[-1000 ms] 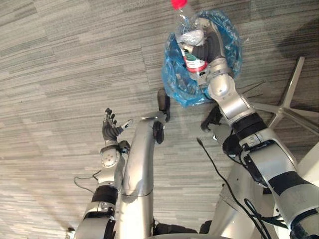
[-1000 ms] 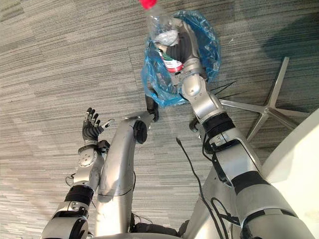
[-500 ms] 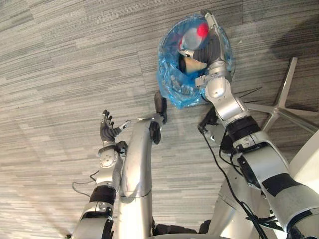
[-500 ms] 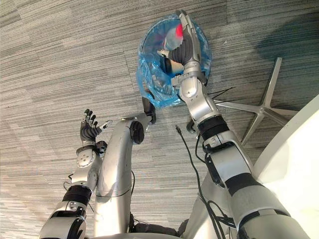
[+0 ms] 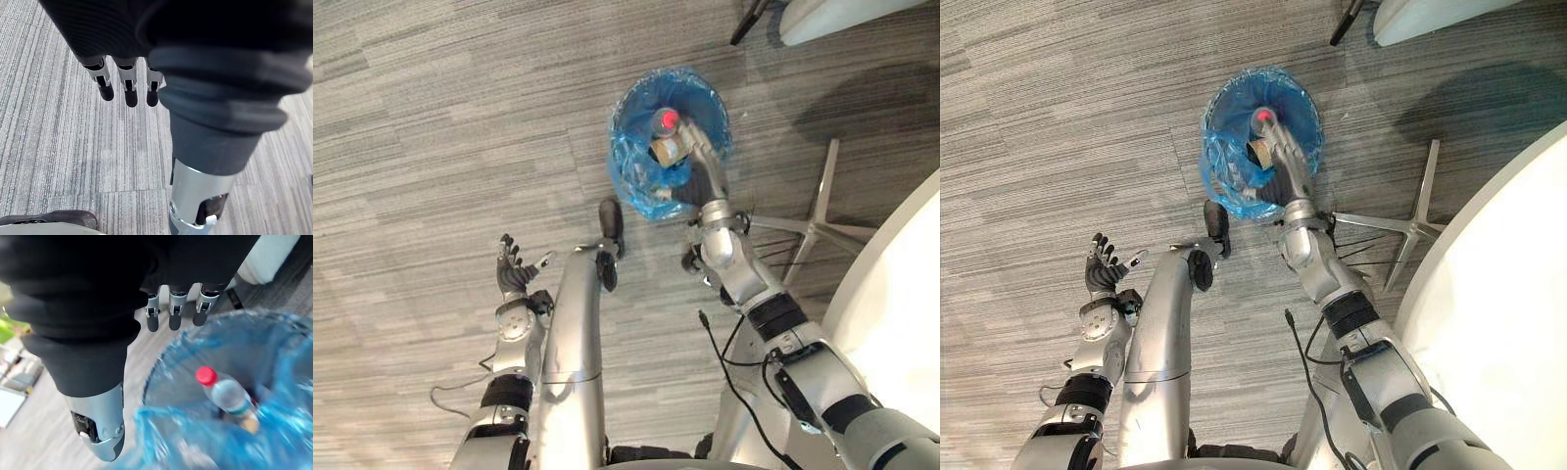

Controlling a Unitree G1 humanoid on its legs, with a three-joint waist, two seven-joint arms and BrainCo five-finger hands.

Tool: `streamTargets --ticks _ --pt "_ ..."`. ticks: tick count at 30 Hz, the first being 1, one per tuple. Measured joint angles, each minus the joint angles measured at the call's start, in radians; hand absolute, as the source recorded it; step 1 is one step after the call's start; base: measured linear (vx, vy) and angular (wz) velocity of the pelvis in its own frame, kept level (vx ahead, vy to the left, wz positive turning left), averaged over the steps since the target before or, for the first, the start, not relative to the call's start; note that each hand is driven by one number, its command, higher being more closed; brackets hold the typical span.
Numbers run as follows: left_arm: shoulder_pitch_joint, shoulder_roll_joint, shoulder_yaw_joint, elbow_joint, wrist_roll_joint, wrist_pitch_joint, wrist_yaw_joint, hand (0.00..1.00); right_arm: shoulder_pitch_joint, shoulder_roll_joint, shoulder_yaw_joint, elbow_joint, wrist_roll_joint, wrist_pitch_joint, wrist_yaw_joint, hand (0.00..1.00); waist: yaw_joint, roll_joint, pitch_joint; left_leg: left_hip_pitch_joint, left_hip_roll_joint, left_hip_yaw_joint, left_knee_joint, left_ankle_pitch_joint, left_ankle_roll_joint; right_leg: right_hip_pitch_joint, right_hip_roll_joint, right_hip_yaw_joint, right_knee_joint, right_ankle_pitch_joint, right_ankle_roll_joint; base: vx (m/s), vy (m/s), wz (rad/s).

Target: Gather rubbish on tea table into small bin, then transfer packed bag to large trash can.

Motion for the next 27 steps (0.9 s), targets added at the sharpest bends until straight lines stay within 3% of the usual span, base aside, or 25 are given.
streamTargets --ticks 6,13,21,27 --pt "-0.036 0.0 -0.01 0.048 0.0 -0.008 -0.003 0.0 -0.108 0.003 0.015 0.166 -0.003 0.032 0.035 1.0 0.001 0.0 0.0 -0.033 -0.023 -0.015 -0.001 0.007 -0.008 -0.033 -0.021 -0.005 0.026 -0.014 -0.011 -0.06 0.024 0.14" --pt "-0.052 0.0 -0.012 0.079 0.0 -0.007 -0.021 0.0 -0.156 -0.005 0.013 0.16 0.062 0.027 0.035 1.0 0.003 0.0 0.0 -0.039 -0.027 -0.032 0.016 0.008 -0.012 -0.034 -0.024 -0.01 0.053 -0.034 -0.013 -0.06 0.018 0.06" --pt "-0.051 -0.002 -0.008 0.074 0.001 0.012 -0.019 0.0 -0.086 0.01 -0.037 -0.118 0.228 -0.004 0.036 1.0 0.007 0.0 0.0 -0.02 -0.013 -0.033 0.028 0.009 -0.011 -0.01 -0.015 -0.012 0.057 -0.035 -0.015 -0.08 0.023 -0.04" --pt "-0.033 -0.013 -0.007 0.055 0.027 0.035 -0.029 0.0 0.079 0.023 -0.1 -0.291 0.471 -0.039 0.061 1.0 0.005 0.001 -0.001 0.148 -0.012 -0.035 -0.037 0.011 -0.026 0.16 0.002 -0.03 -0.009 -0.032 -0.014 -0.07 0.013 -0.02"
